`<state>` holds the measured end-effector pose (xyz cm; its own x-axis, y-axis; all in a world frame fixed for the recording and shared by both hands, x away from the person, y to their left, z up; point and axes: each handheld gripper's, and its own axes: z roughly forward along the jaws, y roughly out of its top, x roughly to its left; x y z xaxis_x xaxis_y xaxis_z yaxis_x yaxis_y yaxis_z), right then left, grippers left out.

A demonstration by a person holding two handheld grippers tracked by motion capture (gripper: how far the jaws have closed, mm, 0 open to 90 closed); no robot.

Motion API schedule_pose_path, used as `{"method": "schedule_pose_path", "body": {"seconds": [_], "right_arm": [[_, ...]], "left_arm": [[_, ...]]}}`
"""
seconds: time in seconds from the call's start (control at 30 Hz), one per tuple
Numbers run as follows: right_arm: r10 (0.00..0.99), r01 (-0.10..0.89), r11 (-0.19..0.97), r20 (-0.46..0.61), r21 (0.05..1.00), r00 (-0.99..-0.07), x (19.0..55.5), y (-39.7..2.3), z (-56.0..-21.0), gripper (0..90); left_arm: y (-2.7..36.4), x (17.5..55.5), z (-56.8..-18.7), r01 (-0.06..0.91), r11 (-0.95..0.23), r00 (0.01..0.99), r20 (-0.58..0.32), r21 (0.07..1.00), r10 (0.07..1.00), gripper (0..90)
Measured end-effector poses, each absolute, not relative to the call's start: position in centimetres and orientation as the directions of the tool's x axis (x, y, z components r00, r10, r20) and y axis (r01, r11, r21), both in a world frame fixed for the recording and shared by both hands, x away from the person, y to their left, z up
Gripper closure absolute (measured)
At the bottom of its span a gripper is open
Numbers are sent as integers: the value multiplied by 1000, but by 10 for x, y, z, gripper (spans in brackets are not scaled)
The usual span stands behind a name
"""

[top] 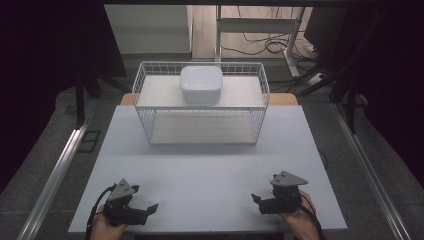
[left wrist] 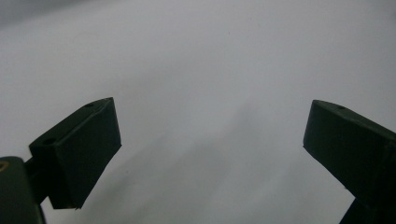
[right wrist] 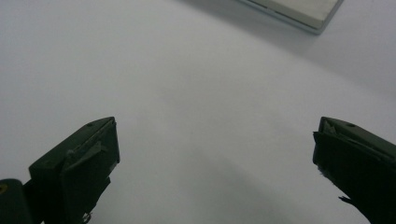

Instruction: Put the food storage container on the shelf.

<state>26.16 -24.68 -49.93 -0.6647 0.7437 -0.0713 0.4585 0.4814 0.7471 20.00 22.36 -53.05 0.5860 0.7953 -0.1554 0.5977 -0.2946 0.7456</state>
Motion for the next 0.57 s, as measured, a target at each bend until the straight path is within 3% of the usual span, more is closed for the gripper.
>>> {"method": "schedule_pose_path", "body": {"seconds": [0.57], "right_arm": [[747,540,509,-33,670,-664,258,-253,-514,0]], "left_arm": [[228,196,-537,643,-290,565,-183,708,805,39]]}}
